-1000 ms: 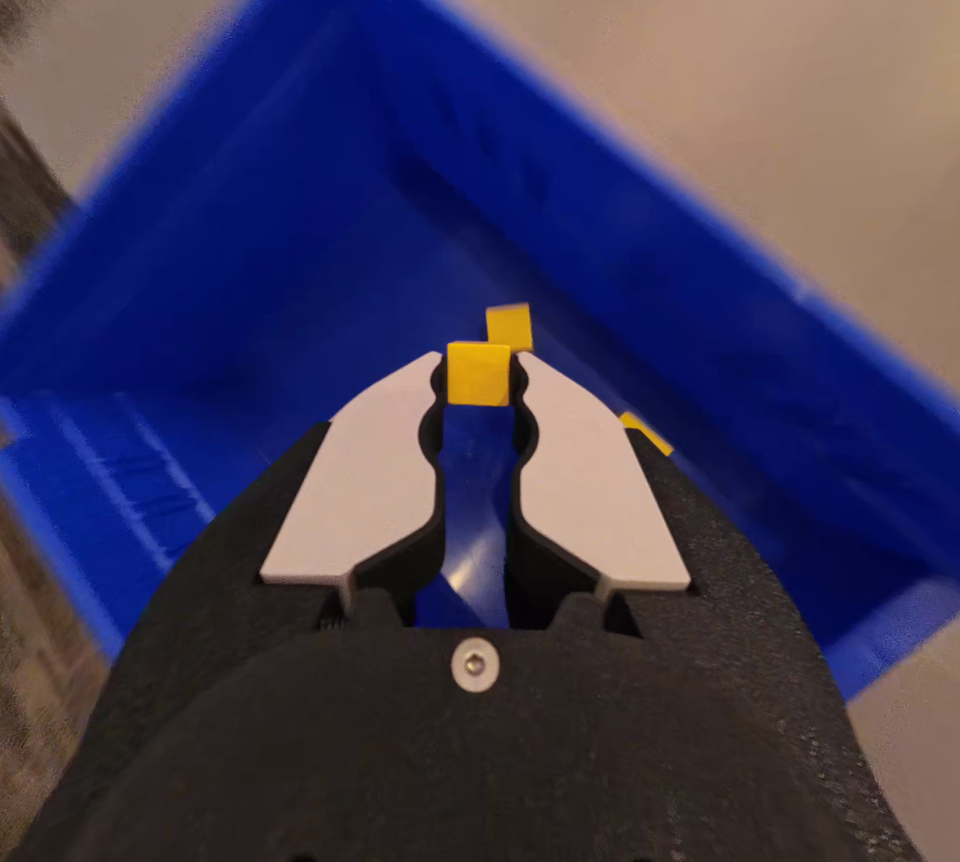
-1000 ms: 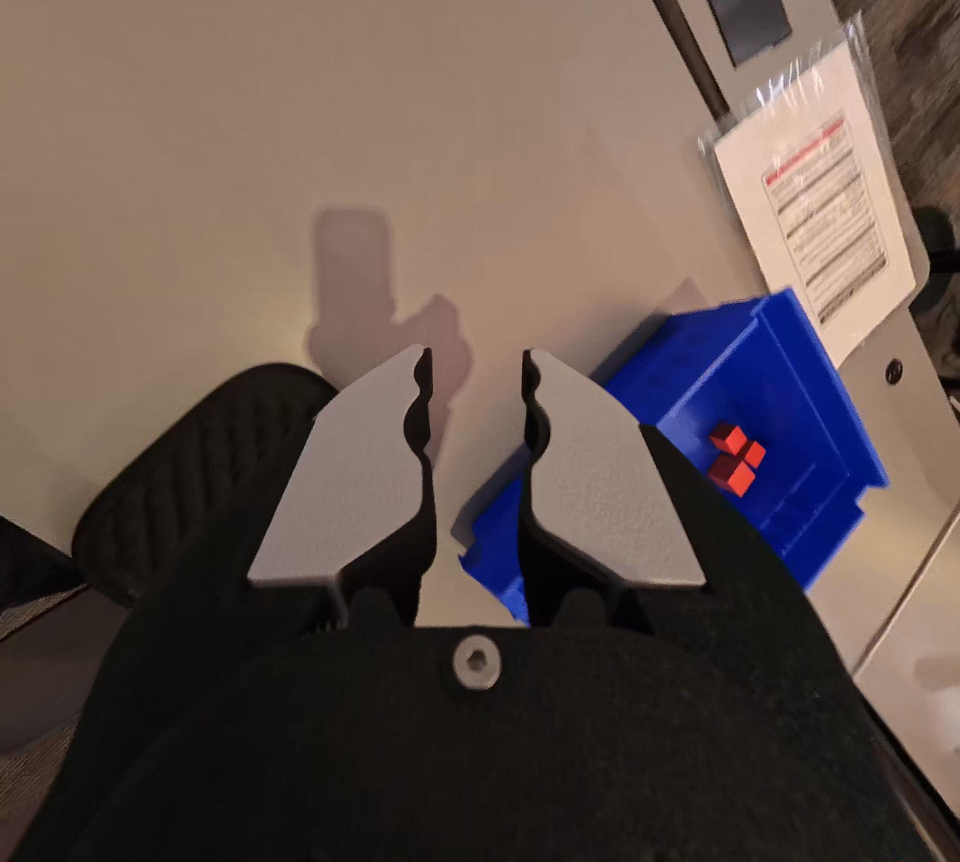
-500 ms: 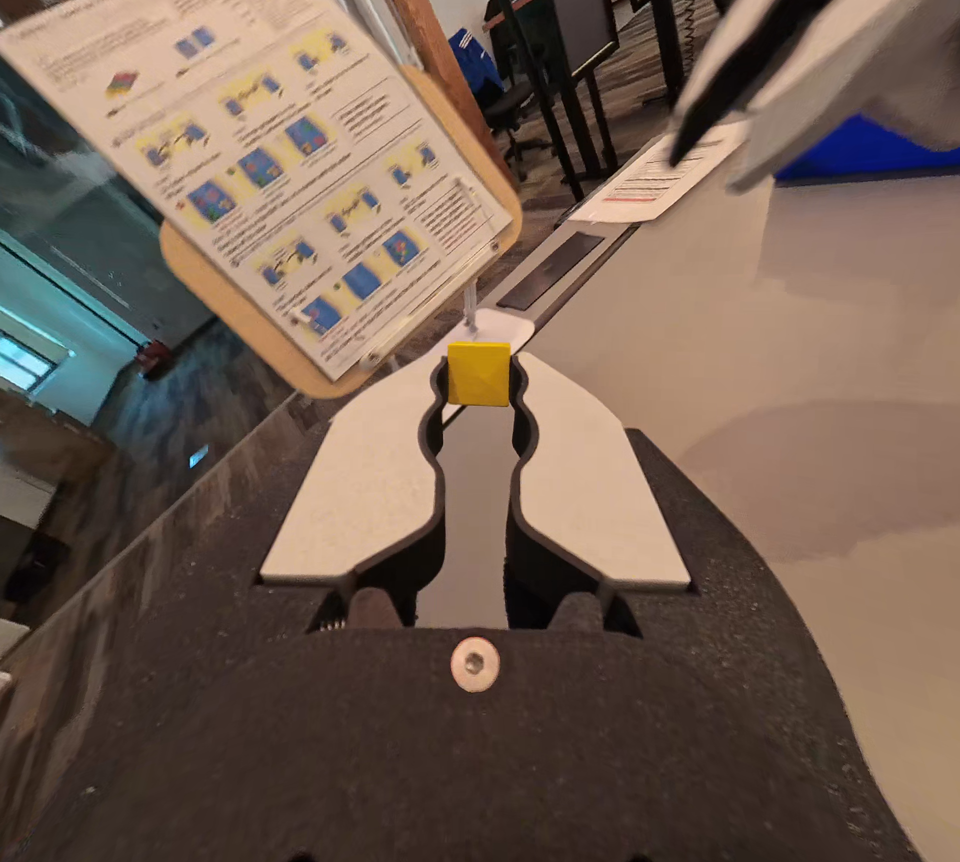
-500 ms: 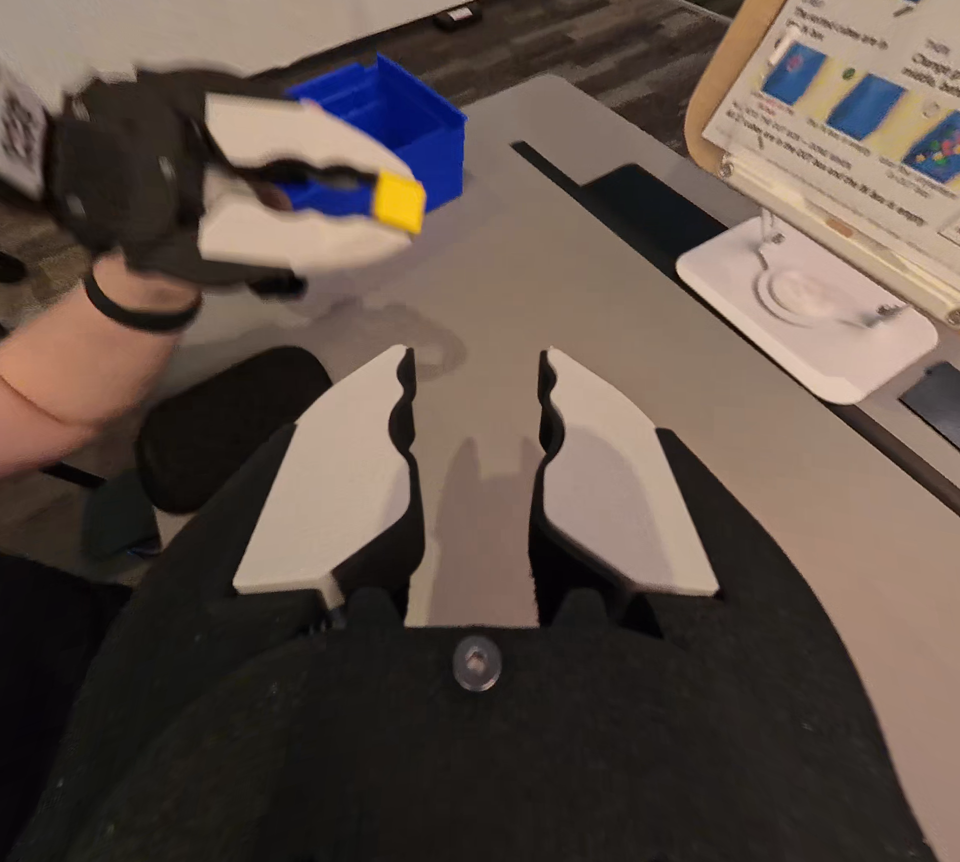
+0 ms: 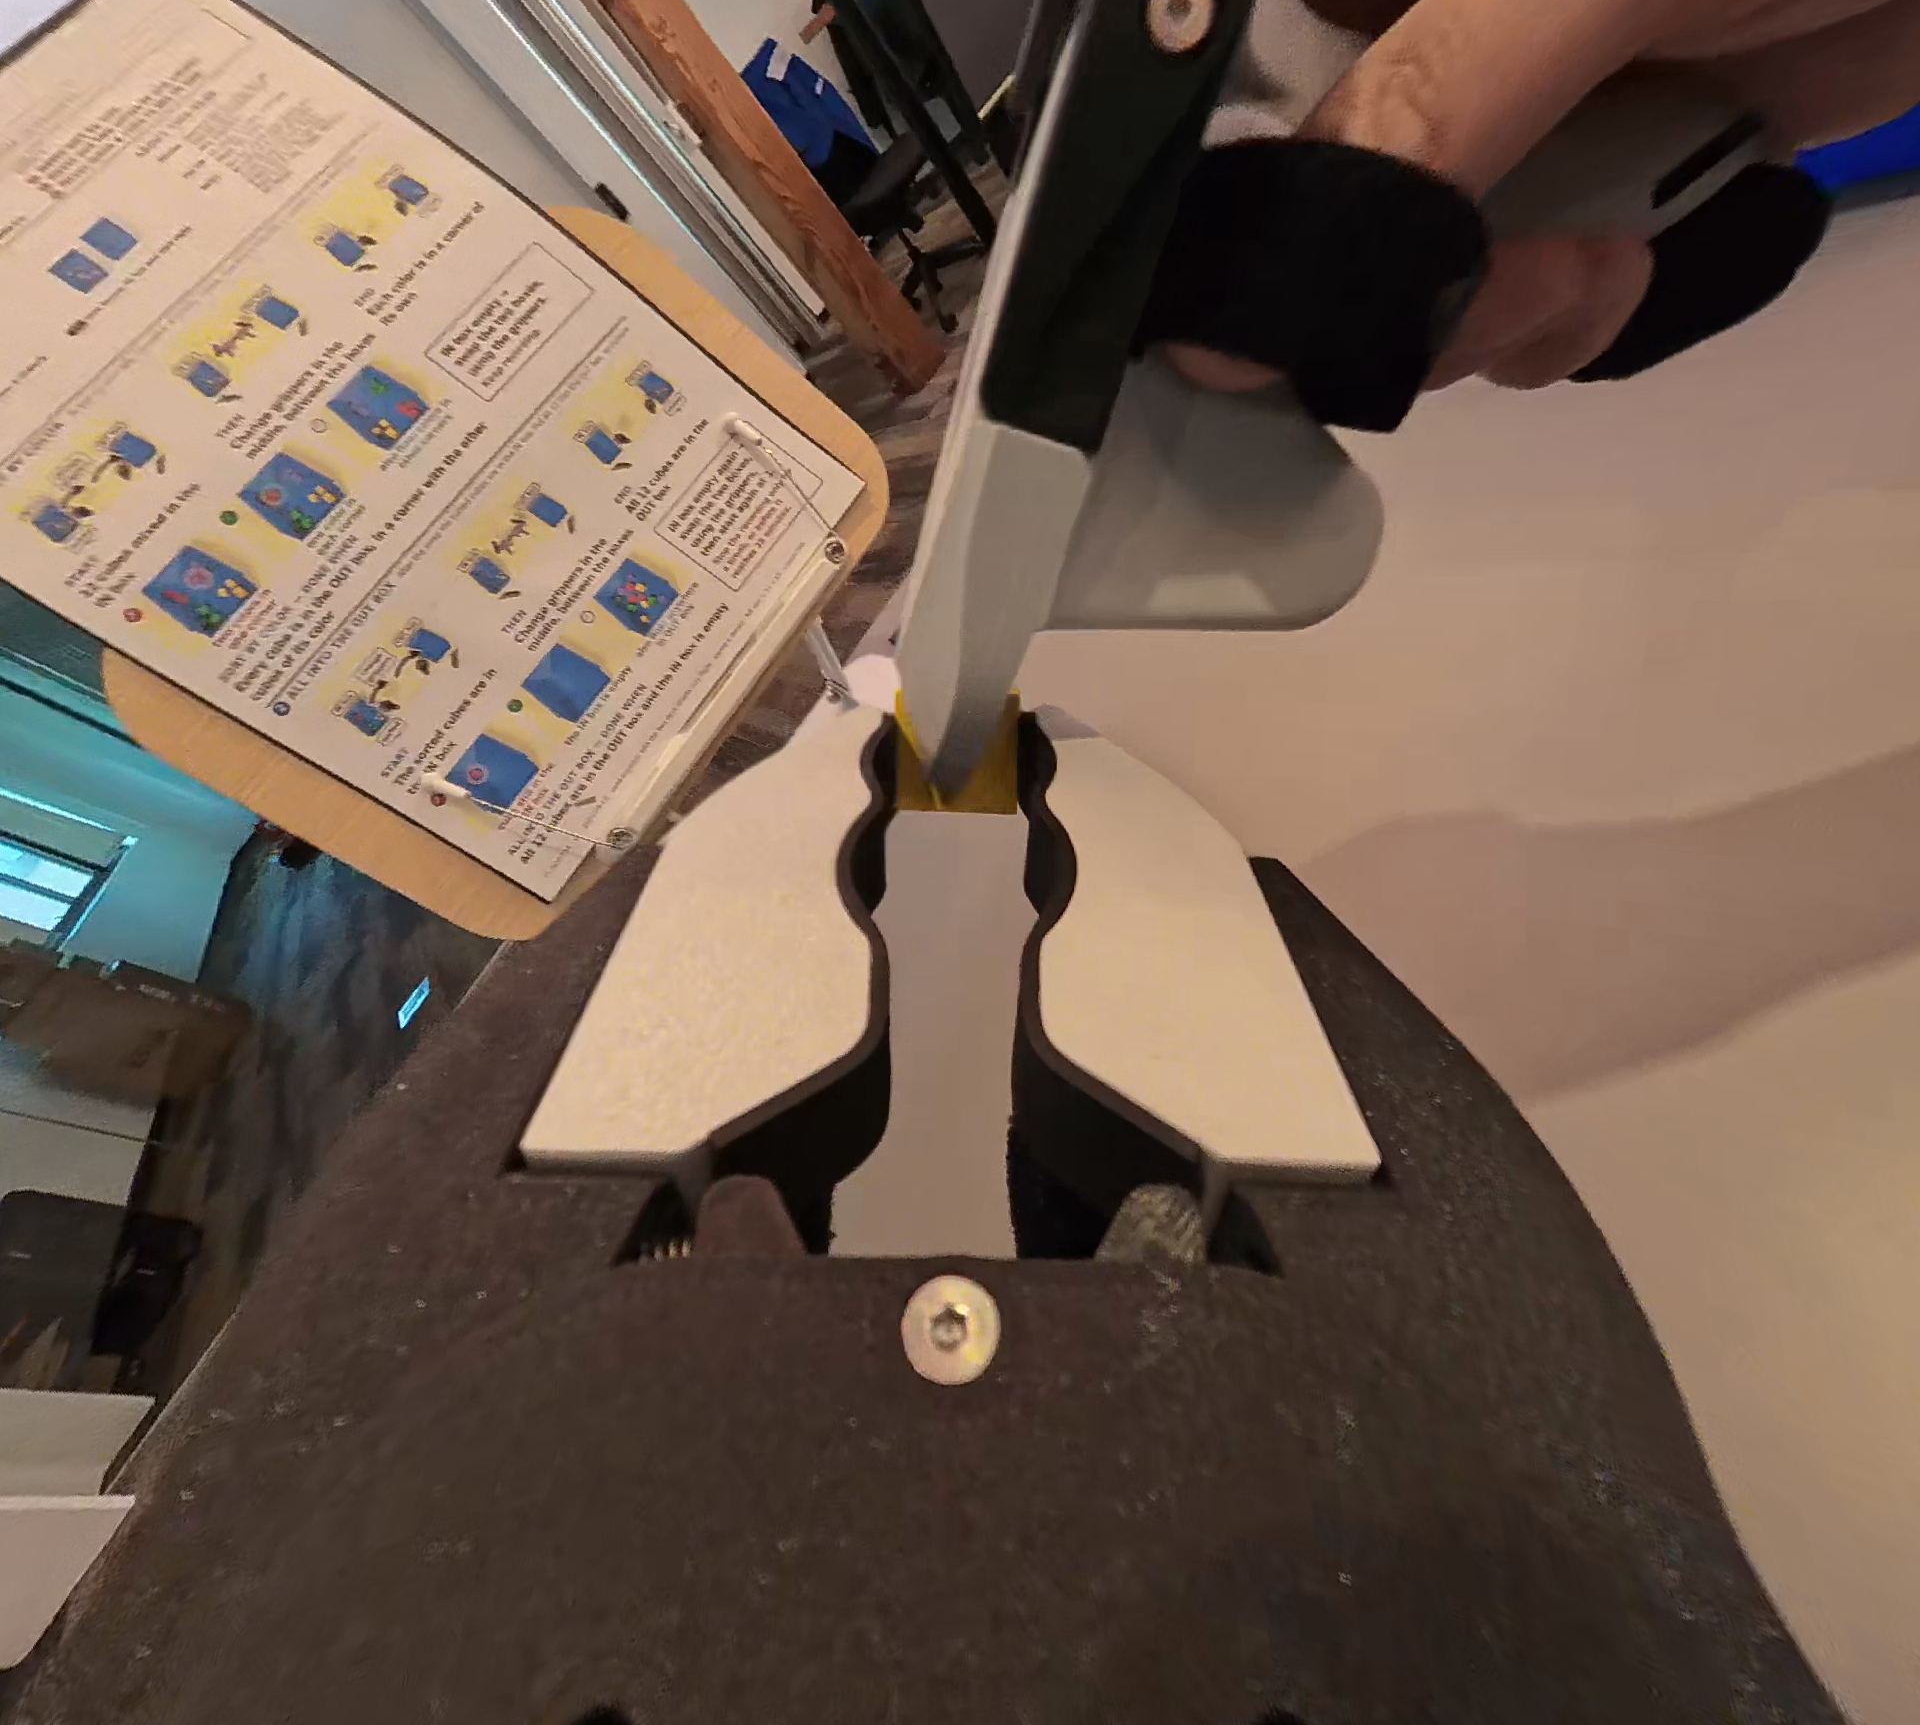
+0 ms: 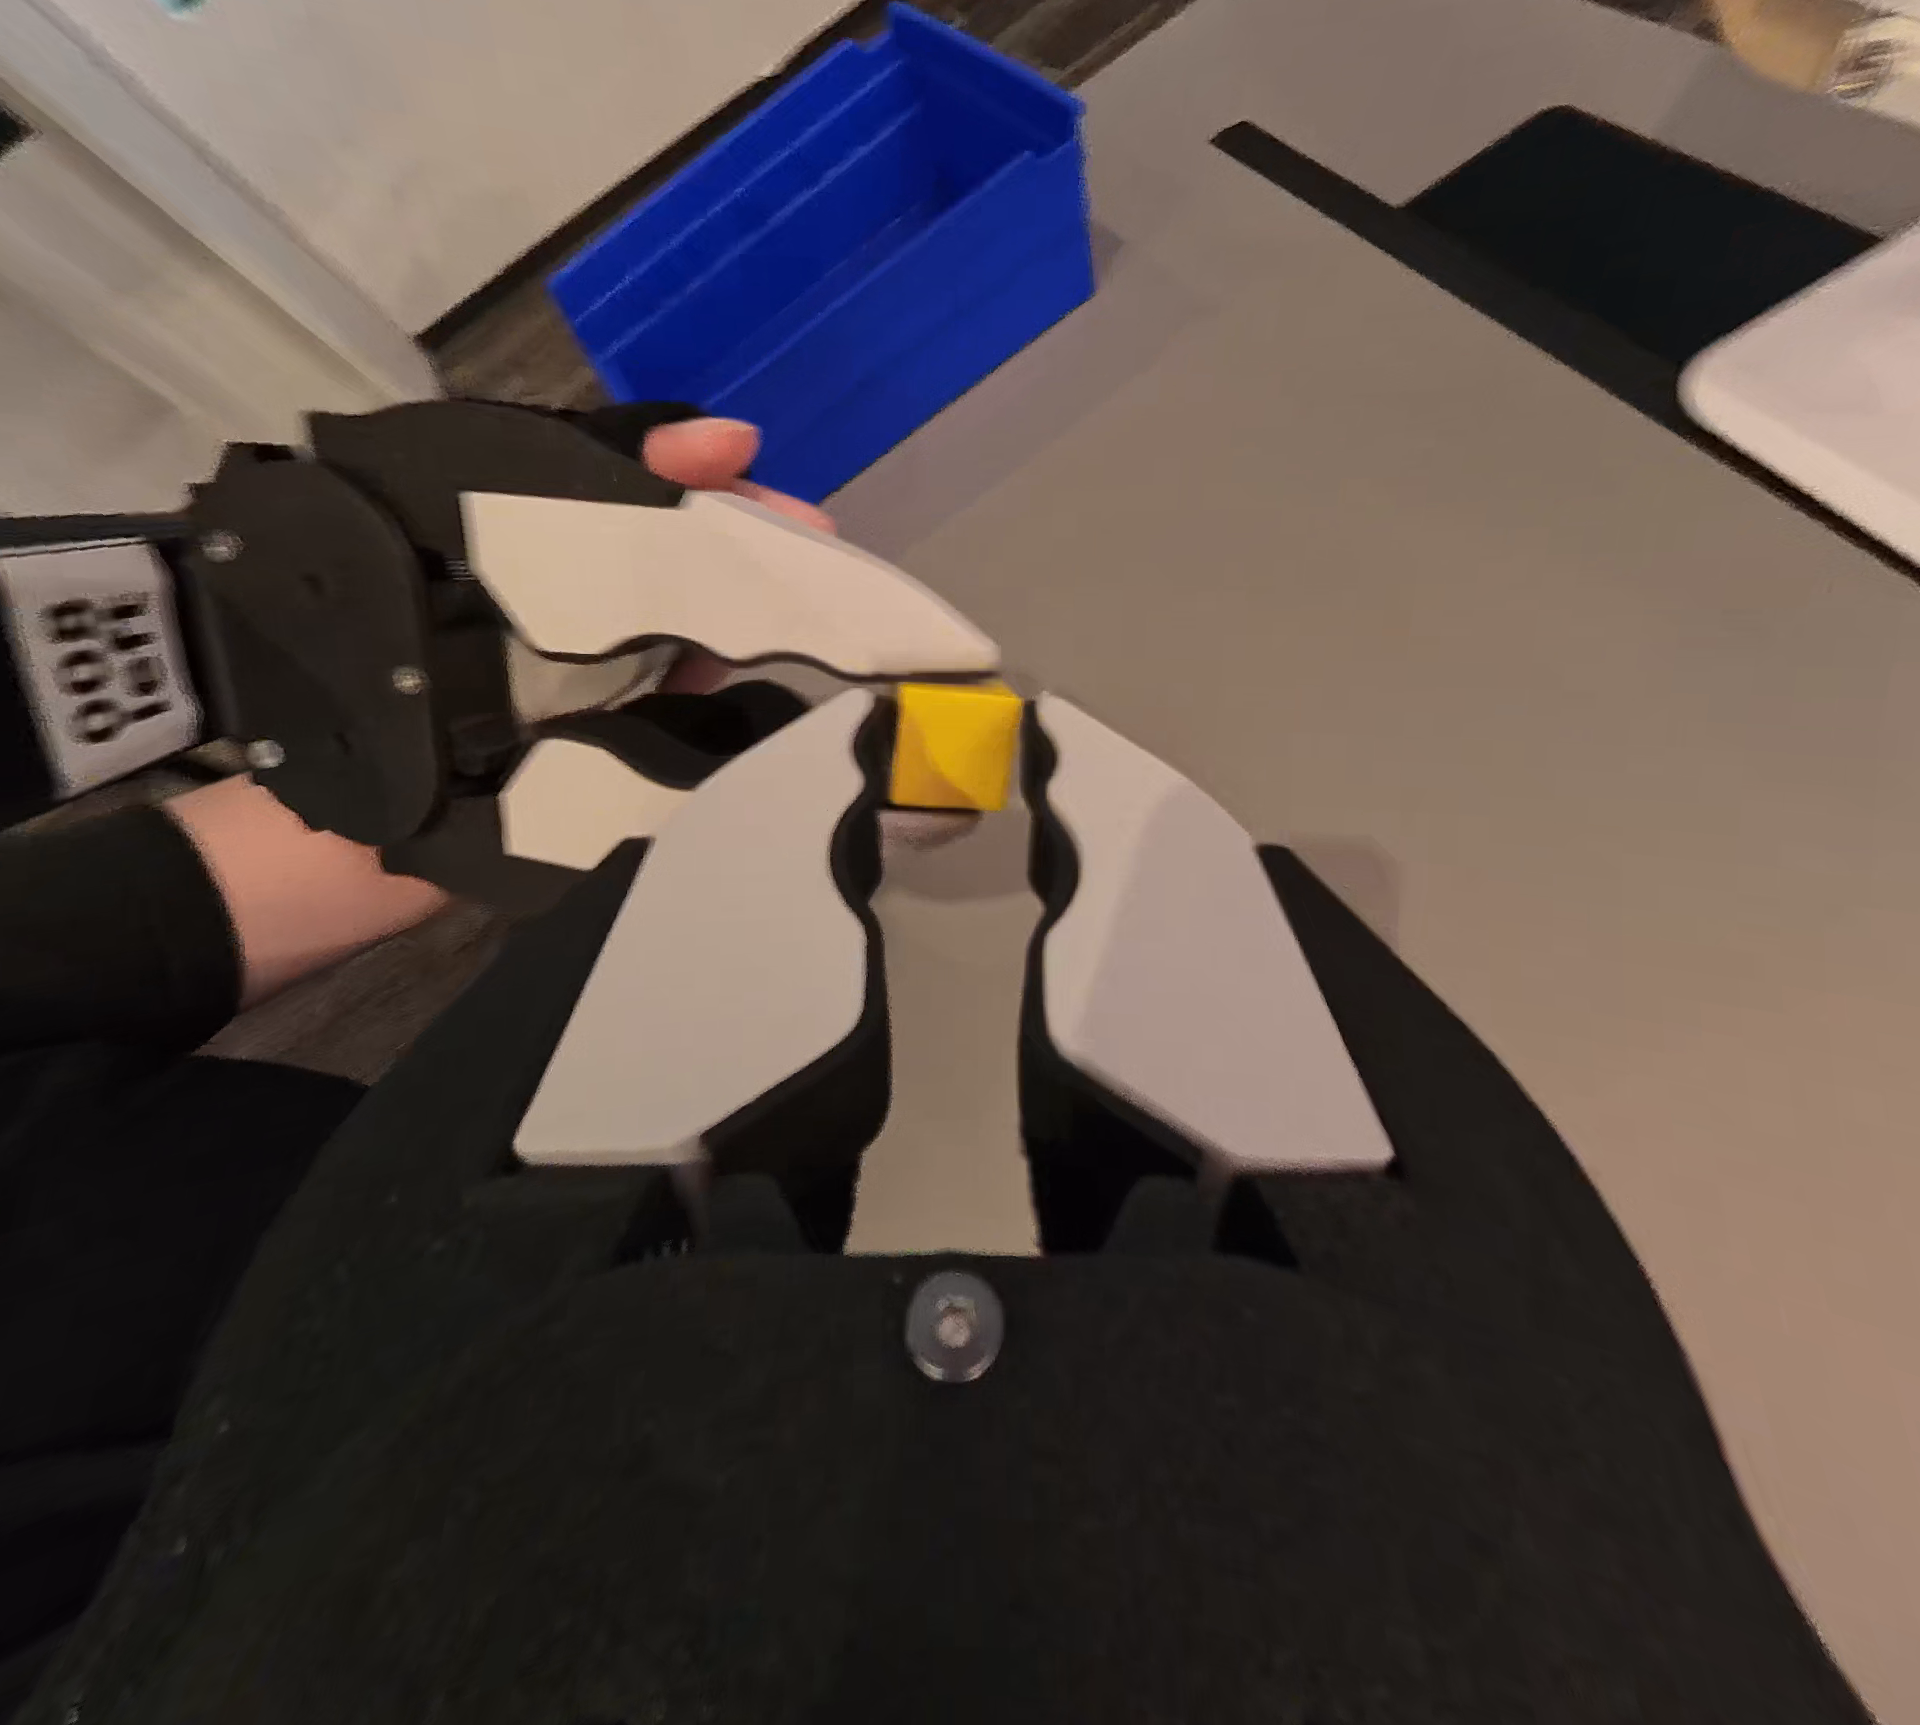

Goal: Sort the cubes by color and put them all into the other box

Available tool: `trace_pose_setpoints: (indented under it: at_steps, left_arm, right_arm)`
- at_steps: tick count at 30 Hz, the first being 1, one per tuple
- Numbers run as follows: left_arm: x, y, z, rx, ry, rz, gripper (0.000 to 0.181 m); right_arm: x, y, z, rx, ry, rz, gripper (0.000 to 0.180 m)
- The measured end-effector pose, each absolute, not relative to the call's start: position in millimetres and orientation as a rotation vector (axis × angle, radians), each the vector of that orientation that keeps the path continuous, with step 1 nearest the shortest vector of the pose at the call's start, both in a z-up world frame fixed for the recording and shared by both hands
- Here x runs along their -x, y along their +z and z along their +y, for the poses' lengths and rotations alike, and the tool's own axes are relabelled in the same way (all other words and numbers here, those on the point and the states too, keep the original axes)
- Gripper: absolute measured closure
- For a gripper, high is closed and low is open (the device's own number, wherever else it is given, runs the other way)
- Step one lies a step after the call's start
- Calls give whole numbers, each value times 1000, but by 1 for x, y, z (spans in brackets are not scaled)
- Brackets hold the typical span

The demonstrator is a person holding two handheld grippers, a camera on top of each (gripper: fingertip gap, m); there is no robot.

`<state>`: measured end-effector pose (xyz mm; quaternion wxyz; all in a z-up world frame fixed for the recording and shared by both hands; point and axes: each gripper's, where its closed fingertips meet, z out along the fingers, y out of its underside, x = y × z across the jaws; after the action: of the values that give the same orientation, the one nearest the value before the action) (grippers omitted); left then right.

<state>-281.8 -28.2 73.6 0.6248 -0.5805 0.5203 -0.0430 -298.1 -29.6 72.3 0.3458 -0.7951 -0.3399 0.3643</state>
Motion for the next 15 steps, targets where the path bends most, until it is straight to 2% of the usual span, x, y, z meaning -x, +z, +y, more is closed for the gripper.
trace_pose_setpoints:
  at_steps: [3,6,8,11,15]
  left_arm:
    - [281,70,-31,1323,-82,1182,157]
    - [288,69,-38,1326,-78,1139,143]
    - [299,63,-44,1363,-91,1113,143]
    - [322,49,-56,1443,-143,1065,146]
    - [354,23,-63,1559,-221,972,151]
  right_arm:
    - [295,69,-32,2054,961,-895,159]
    - [276,69,-35,2040,925,-885,159]
    - [247,69,-40,2045,842,-877,158]
    - [166,71,-45,2085,611,-804,158]
    - [6,64,-57,2260,277,-544,158]
